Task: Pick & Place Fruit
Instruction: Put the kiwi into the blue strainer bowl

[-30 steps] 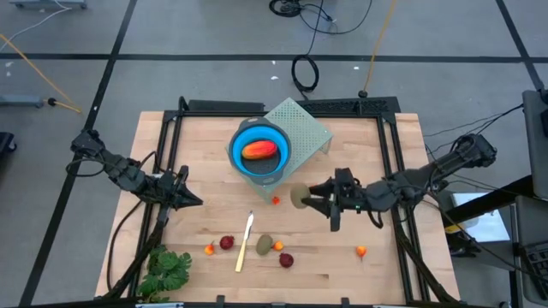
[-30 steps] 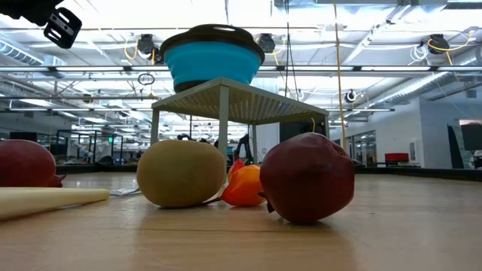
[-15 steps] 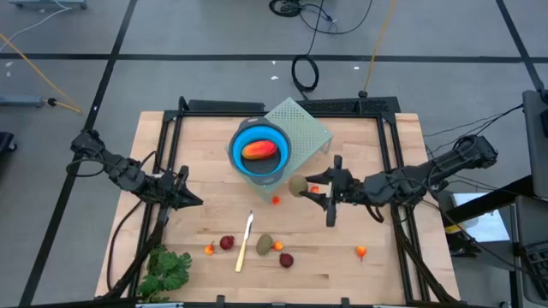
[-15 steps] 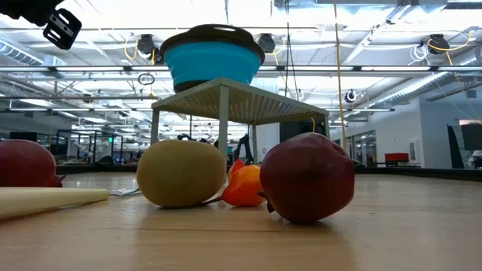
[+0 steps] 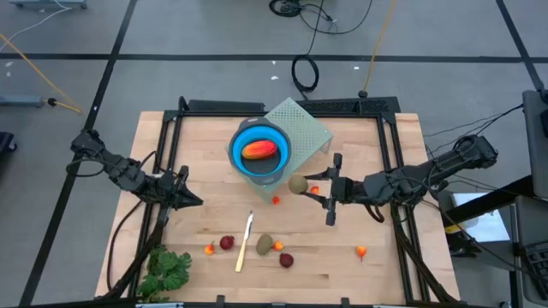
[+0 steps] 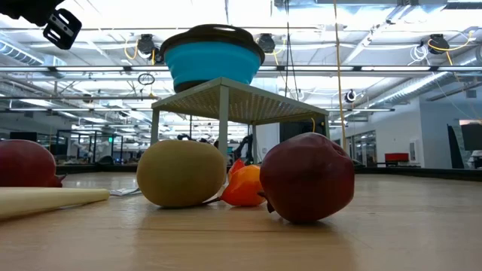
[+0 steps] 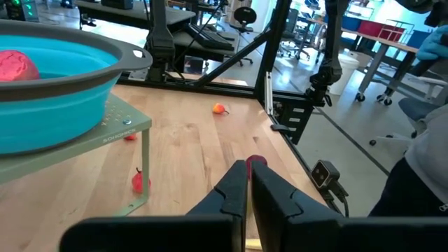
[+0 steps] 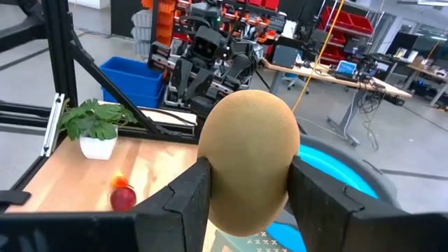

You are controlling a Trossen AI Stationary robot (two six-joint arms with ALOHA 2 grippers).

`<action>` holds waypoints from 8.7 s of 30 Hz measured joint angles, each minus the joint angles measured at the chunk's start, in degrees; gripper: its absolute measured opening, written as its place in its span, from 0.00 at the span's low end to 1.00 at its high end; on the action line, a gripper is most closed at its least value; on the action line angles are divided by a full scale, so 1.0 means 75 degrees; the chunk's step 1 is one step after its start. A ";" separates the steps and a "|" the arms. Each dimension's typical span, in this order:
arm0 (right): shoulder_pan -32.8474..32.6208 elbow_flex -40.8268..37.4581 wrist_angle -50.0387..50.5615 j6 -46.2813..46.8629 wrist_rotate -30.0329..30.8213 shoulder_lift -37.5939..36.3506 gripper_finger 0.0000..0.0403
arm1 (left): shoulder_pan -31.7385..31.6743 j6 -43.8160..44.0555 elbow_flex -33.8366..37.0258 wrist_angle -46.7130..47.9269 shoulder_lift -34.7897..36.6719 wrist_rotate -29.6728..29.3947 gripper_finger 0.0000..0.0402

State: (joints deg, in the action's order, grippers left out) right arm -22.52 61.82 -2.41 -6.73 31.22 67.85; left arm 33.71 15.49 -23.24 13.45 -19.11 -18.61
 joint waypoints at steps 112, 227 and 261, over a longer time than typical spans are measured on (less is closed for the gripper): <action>0.0506 0.0000 -0.3468 -0.3106 -0.0590 0.0003 0.41 | 0.0001 -0.0004 0.0000 -0.0003 0.0002 0.0000 0.05; 0.3544 0.1813 0.0926 0.0103 -0.5604 0.1332 0.41 | -0.1788 -0.4200 -0.3313 -0.5086 -0.5519 -0.1311 0.48; 0.3540 0.1810 0.0933 -0.0249 -0.6002 0.1332 0.41 | -0.3428 -0.2682 -0.5843 -0.1923 -0.7557 -0.0313 0.93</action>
State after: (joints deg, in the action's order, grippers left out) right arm 4.02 75.40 4.59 -8.60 -13.79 77.84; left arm 8.00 -4.62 -67.07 -0.97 -75.79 -20.96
